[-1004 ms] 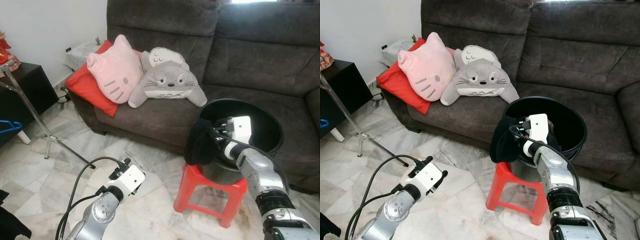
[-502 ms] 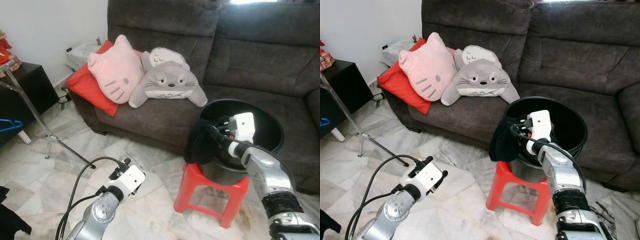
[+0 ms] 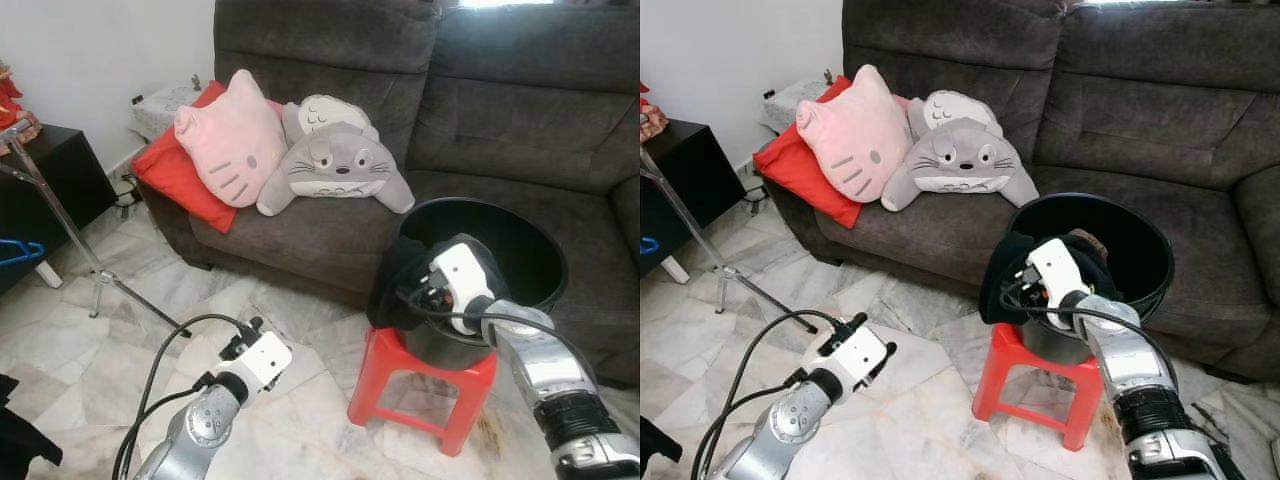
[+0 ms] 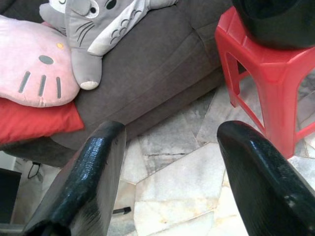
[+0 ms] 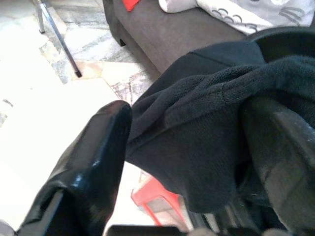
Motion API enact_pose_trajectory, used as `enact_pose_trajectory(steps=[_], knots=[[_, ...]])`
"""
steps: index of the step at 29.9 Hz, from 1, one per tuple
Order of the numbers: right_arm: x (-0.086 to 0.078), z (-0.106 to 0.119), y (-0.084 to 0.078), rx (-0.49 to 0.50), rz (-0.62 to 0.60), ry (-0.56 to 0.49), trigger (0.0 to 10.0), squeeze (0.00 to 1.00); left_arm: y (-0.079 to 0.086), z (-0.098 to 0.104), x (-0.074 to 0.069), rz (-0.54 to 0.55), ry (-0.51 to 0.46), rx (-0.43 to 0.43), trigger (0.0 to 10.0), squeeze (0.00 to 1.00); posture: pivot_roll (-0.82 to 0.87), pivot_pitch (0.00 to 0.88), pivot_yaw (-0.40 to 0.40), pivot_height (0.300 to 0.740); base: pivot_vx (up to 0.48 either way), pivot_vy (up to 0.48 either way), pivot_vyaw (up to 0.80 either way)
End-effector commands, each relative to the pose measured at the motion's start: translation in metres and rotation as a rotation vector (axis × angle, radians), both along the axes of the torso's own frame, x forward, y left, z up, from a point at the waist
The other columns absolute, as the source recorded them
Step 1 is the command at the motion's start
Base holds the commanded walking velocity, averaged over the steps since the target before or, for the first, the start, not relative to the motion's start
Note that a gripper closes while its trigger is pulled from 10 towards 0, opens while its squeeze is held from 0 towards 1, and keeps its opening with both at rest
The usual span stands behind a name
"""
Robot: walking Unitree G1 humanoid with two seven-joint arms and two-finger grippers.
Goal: Hang hanger
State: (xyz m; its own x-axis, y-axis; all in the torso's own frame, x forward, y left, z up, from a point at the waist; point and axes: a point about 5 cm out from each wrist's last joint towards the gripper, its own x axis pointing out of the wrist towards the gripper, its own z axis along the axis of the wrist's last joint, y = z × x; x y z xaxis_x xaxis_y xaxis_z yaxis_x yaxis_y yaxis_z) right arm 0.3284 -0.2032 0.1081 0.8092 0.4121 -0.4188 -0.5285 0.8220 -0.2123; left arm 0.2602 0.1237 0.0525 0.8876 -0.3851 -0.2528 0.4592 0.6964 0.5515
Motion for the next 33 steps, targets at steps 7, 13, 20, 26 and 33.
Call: enact_pose_trajectory(steps=[7,13,20,26,33], knots=[[-0.006,0.031,0.000,-0.017,0.091,-0.072,10.0,0.00,-0.002,-0.001,-0.001,-0.024,0.005,0.007,10.0,0.00,-0.06,0.000,0.021,0.740,0.000,0.000,0.00],[-0.012,0.046,-0.007,-0.031,0.113,-0.097,10.0,0.00,-0.002,-0.002,-0.001,-0.022,0.008,0.008,10.0,0.00,-0.07,0.000,0.019,0.740,0.000,0.000,0.00],[-0.019,0.040,-0.028,0.179,-0.293,-0.185,10.0,0.00,0.000,-0.002,-0.002,-0.016,0.008,0.009,10.0,0.00,-0.06,0.000,0.007,0.740,0.000,0.000,0.00],[-0.044,0.012,-0.001,0.406,-0.385,-0.117,10.0,0.00,0.001,-0.003,-0.002,-0.030,0.009,0.034,10.0,0.00,-0.06,0.000,0.011,0.740,0.000,0.000,0.00],[-0.051,-0.011,0.014,0.495,-0.399,-0.012,10.0,0.00,0.001,-0.003,0.000,-0.033,0.004,0.035,10.0,0.00,-0.07,0.000,0.012,0.740,0.000,0.000,0.00]])
